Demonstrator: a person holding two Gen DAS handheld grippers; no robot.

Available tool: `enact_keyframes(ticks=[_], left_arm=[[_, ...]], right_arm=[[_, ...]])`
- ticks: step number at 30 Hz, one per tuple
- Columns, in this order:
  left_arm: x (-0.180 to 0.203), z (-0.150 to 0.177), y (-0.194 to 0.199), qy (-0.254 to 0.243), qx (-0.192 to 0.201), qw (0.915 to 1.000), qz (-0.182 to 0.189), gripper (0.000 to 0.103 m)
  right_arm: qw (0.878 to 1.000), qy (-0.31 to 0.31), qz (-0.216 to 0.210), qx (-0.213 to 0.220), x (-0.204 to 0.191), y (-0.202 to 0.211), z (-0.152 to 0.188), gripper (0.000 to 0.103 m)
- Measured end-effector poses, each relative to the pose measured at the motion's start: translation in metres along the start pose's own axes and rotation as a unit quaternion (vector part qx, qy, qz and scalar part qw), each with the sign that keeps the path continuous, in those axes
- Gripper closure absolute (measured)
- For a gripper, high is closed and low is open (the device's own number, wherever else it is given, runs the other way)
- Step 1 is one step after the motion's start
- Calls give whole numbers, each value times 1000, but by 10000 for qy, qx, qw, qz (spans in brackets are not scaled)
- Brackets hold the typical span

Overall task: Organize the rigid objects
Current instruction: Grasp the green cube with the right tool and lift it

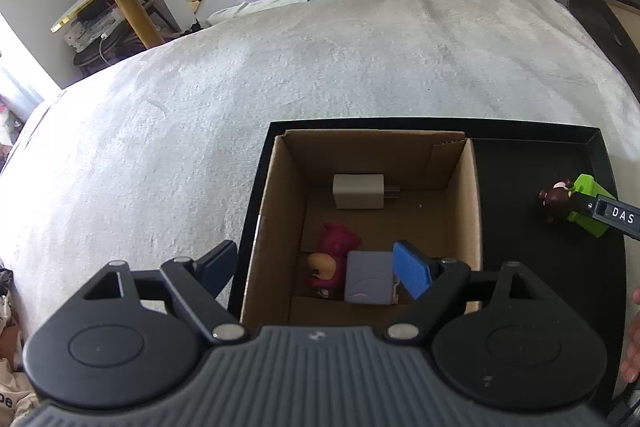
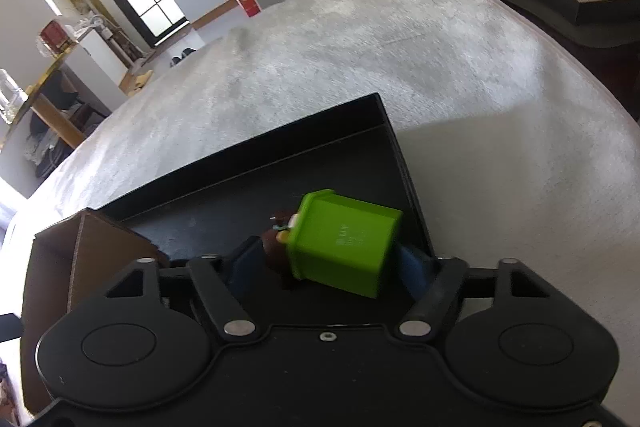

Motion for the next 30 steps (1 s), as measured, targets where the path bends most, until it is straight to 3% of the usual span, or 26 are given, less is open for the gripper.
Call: enact_keyframes(ticks=[1, 4, 13, 30], left_arm=[[-1, 0, 0, 1, -1, 10000, -21, 19], [-3, 1, -1, -4, 27, 10000, -77, 19], [-8, 5, 3, 34, 92, 10000, 4, 19], [-36, 18, 24, 300, 294, 9989, 213, 19]], right_arm=[[10000, 10, 50, -1, 0, -1, 0, 47], [9999, 123, 64, 13, 0, 0, 1, 48], [9996, 286, 77, 2, -5, 17, 10, 48], [9977, 519, 144, 400, -27, 65, 6, 48]])
Point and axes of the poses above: each gripper's, at about its wrist camera, not at the fingertips, and y roughly against the way its jaws point, x to its right, z to its underside, the point moved 1 cm from there along -y, roughly the way its jaws point, and after that the axes turned 2 degrees about z, right-handed, at the moved point
